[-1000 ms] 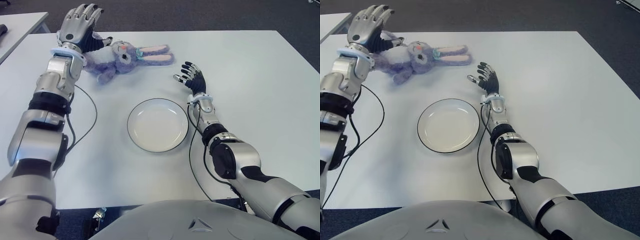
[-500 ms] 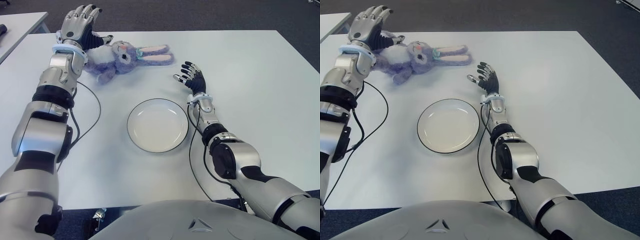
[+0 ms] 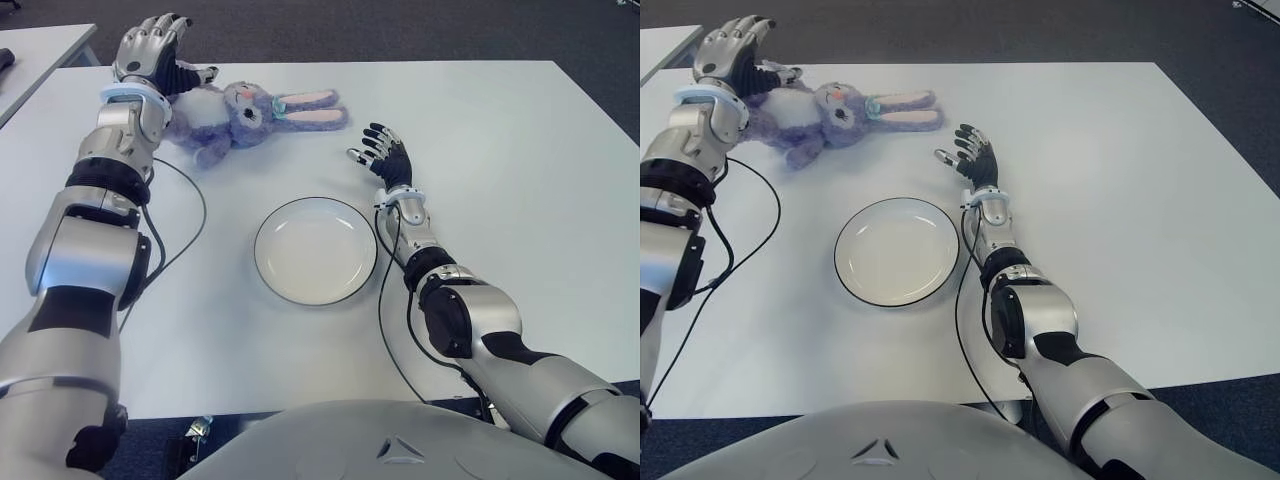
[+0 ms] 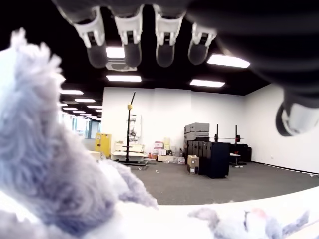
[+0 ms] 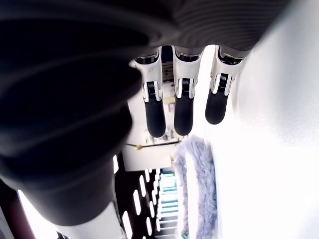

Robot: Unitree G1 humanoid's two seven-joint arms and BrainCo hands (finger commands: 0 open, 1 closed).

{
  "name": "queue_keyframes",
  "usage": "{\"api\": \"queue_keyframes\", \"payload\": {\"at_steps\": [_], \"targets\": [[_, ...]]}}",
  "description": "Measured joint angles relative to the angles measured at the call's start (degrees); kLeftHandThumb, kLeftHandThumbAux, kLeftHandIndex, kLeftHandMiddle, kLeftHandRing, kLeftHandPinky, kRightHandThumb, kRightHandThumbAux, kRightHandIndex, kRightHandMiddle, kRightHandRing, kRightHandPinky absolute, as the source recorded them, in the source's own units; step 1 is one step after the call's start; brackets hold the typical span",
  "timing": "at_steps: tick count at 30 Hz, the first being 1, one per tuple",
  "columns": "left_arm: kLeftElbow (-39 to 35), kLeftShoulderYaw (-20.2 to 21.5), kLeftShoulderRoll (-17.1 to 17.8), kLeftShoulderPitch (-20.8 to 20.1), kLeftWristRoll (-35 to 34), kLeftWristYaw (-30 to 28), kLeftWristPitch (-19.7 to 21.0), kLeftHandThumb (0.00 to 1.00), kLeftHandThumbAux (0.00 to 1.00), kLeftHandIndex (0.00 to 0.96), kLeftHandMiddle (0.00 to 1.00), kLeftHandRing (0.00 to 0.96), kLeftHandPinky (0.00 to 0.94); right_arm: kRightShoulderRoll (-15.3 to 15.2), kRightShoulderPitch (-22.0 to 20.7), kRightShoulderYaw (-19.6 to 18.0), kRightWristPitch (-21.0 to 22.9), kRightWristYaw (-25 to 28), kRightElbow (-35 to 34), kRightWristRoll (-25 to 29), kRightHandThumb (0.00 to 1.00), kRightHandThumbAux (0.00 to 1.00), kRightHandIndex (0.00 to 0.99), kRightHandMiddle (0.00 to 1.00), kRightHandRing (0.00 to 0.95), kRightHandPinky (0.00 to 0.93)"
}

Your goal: Put the doll into the plate.

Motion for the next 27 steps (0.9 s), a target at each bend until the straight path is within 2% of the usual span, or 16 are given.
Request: {"api": "queue_keyframes", "payload": {"at_steps": [18,27], "targets": [[5.0,0.0,-3.1,-1.8,-2.3,0.0,0.5,0.251,0.356,0.015,0.027,0.048,0.081,0.0,0.0,0.1,0.0,-0.4,0.0,0.0,0.102,0.924,0.178,0.215,0.189,0.186],[6.6,-2.0,-4.1,-2.0,-2.3,-0.9,0.9,0.231,0.353,0.000,0.000,0.023,0.059,0.0,0.0,0.2,0.0,-0.6,0.0,-0.1,0.096,0.918,0.177,0.212,0.188,0.181]]}}
